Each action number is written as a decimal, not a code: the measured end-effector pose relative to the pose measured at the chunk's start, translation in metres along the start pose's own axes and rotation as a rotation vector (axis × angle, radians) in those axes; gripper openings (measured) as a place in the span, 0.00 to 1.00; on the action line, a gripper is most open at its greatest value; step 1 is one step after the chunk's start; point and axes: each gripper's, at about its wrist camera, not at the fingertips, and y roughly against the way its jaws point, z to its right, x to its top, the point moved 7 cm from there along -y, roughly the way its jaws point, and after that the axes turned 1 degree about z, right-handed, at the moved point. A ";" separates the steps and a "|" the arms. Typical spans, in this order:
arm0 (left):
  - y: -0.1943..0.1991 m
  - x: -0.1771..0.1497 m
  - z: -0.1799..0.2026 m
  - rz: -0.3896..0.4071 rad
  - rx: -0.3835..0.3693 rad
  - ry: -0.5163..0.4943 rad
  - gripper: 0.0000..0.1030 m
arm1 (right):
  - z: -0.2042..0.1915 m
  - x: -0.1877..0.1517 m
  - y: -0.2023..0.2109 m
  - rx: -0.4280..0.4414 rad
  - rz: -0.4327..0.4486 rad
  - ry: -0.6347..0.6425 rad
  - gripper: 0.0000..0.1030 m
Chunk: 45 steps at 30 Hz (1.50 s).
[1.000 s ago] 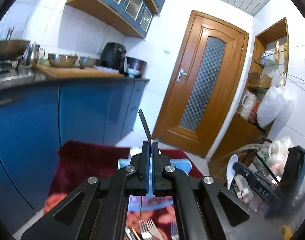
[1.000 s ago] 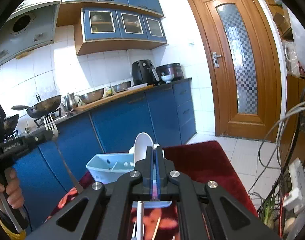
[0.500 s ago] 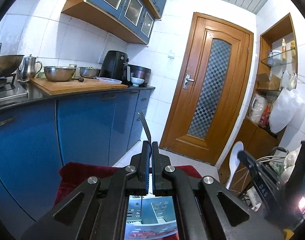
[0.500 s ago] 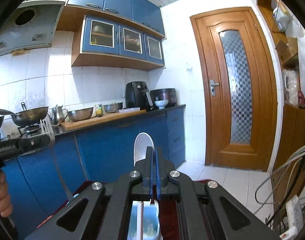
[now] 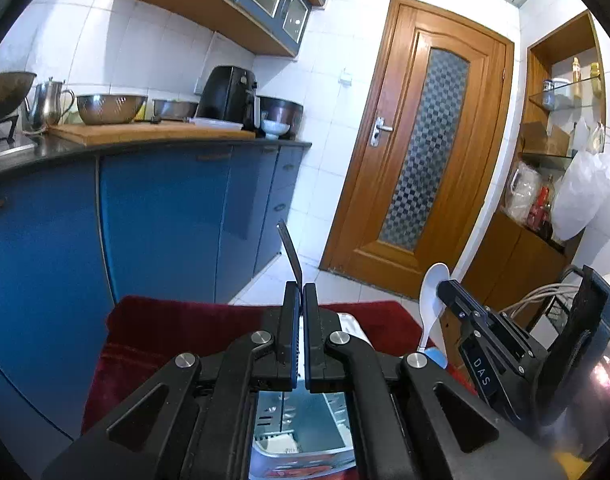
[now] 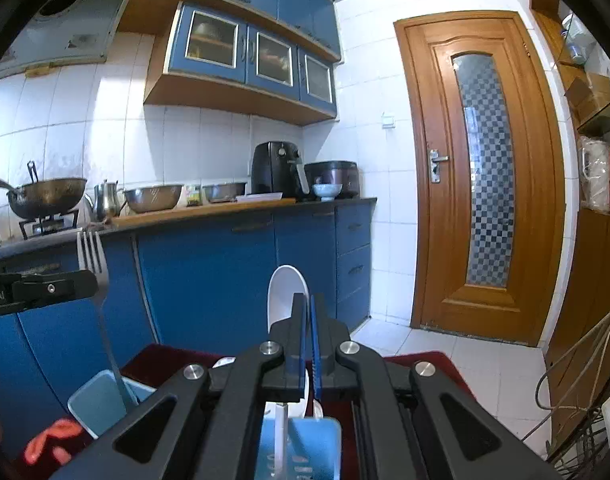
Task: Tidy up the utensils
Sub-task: 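Lift the knife with the left tool while the right tool carries the spoon over the holder, then open the left tool over the holder while the right tool releases the spoon into it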
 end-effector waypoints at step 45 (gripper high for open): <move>0.028 -0.051 0.006 -0.118 0.029 -0.049 0.32 | -0.007 -0.006 0.035 0.120 -0.102 -0.073 0.38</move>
